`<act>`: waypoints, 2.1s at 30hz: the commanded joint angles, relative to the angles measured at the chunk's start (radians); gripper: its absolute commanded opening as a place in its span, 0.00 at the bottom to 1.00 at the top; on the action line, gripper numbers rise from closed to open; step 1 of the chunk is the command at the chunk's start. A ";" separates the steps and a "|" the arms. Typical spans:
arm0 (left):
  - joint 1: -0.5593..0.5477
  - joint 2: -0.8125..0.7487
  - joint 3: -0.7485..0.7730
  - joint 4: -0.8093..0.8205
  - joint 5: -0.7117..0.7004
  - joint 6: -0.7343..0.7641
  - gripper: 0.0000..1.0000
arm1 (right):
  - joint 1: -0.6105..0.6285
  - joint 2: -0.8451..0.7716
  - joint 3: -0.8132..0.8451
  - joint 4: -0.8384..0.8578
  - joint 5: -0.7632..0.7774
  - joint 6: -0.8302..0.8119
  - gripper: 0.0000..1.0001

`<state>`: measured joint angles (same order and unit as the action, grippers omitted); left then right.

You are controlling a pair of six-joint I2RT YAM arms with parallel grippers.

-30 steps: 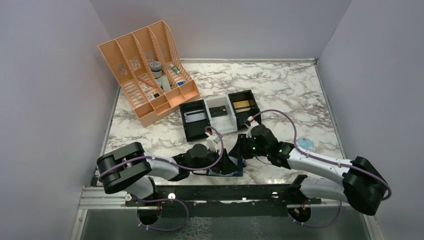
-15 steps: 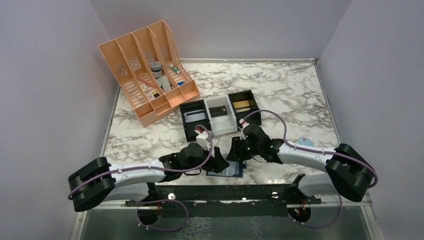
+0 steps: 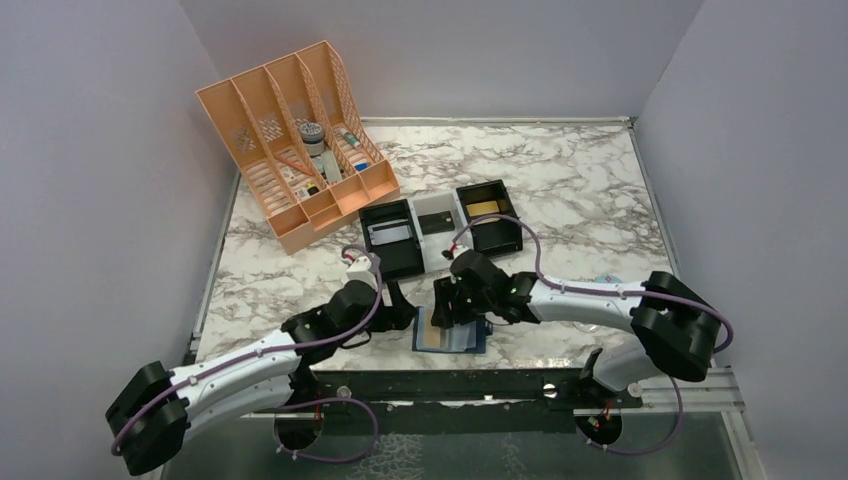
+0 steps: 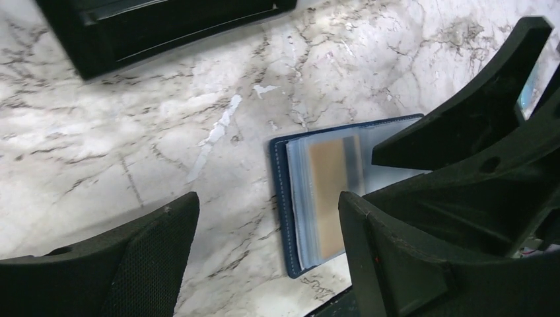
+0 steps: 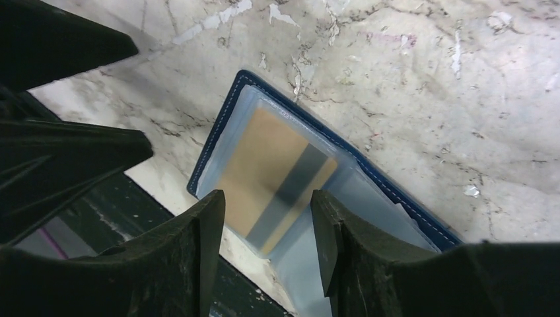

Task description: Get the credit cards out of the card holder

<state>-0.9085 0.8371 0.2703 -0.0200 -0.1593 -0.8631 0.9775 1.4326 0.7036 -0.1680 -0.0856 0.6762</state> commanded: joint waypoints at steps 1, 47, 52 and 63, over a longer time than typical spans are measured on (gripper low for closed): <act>0.016 -0.121 -0.037 -0.102 -0.062 -0.040 0.81 | 0.056 0.067 0.065 -0.080 0.155 0.047 0.54; 0.020 -0.122 -0.121 0.189 0.202 -0.045 0.84 | -0.091 0.074 -0.216 0.341 -0.171 0.099 0.15; 0.019 -0.084 -0.136 0.280 0.265 -0.046 0.84 | -0.158 0.086 -0.289 0.464 -0.264 0.142 0.14; 0.020 -0.028 -0.135 0.359 0.337 -0.042 0.84 | -0.218 0.145 -0.349 0.614 -0.356 0.199 0.10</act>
<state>-0.8913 0.7780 0.1440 0.2569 0.1101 -0.9230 0.7727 1.5349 0.3870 0.4248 -0.4072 0.8604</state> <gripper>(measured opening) 0.839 0.104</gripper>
